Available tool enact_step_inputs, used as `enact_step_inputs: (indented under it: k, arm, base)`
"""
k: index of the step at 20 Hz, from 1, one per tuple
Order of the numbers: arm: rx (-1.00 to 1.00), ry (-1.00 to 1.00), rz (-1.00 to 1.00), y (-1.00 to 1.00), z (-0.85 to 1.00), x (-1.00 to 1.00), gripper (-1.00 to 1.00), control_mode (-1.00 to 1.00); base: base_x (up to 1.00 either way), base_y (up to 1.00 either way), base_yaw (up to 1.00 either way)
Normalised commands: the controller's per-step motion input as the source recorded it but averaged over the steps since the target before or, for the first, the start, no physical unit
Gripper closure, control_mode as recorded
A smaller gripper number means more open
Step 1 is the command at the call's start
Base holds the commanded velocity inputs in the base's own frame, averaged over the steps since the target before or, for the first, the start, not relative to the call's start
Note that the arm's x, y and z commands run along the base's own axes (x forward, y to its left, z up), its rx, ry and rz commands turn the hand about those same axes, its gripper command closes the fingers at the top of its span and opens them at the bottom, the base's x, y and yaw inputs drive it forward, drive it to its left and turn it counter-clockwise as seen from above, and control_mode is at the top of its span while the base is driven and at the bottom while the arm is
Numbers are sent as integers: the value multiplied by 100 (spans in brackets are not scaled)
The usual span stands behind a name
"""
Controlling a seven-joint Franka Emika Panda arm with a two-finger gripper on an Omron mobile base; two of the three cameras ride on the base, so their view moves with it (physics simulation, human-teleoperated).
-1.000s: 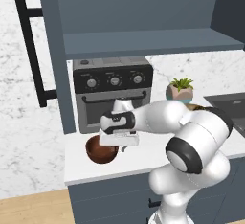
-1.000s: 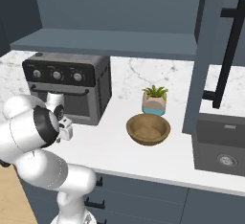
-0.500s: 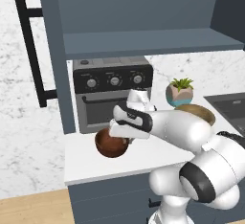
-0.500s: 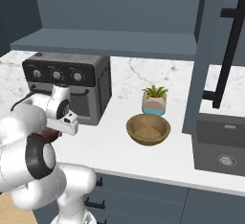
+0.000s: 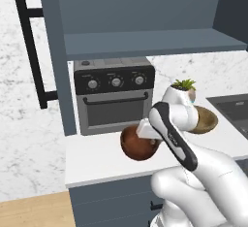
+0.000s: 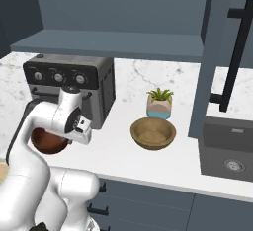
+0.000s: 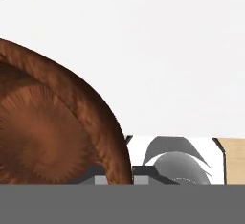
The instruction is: Pick up the bowls on the counter and stack them on top of one another in the open cabinet. Place the smaller bowl on top of the larger bowl.
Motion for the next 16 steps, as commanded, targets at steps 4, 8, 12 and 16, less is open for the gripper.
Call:
enact_step_inputs:
  k: [4,8,12,16]
  arm:
    - [0,-1,0,-77,69,-9,100,-100]
    - [-2,0,-2,-89,56,0,100,-100]
    - [0,-3,-4,-100,55,12,100,-100]
    - [-1,-2,-12,-85,24,73,100,-100]
  base:
    - [0,0,0]
    - [0,0,0]
    - [0,0,0]
    - [0,0,0]
